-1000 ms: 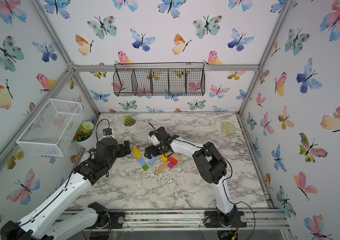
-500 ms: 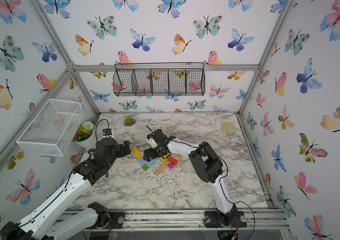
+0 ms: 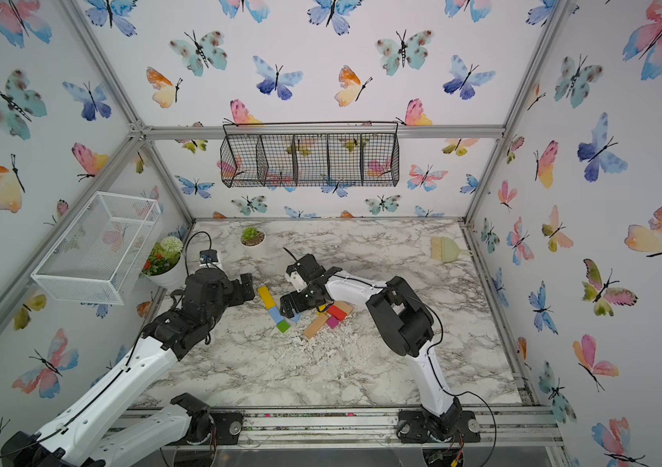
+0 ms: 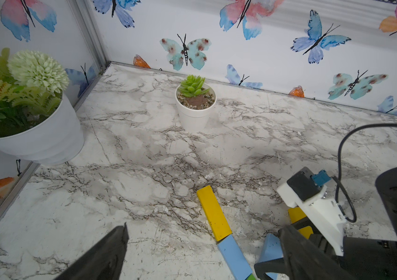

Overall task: Assemble the letter v with building blocks
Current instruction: Assemble the building block at the center of the board.

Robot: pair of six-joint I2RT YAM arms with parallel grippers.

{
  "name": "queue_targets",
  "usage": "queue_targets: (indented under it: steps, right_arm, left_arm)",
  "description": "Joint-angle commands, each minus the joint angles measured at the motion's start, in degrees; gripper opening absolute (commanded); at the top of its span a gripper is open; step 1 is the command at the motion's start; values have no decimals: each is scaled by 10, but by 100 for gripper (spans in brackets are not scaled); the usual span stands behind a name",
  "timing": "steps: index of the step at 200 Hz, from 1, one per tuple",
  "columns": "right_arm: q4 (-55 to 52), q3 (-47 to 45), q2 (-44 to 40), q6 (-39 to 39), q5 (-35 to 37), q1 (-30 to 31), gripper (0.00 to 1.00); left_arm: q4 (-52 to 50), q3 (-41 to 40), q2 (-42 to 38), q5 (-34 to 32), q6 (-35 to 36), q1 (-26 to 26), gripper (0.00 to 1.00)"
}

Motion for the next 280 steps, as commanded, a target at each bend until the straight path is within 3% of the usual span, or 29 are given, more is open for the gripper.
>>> queue_targets:
  steps: [1,174,280]
  right_arm:
    - [-10,-14,-5,-3,8,6,98]
    - [-25,28,15,-10,18,14,98]
    - [-26,6,1,-10,21,20,98]
  left_arm:
    - [7,-2,-5,7,-1,3,98]
    - [9,-4,-4,11,0,6,98]
    - [10,-5,-4,12,1,6,98]
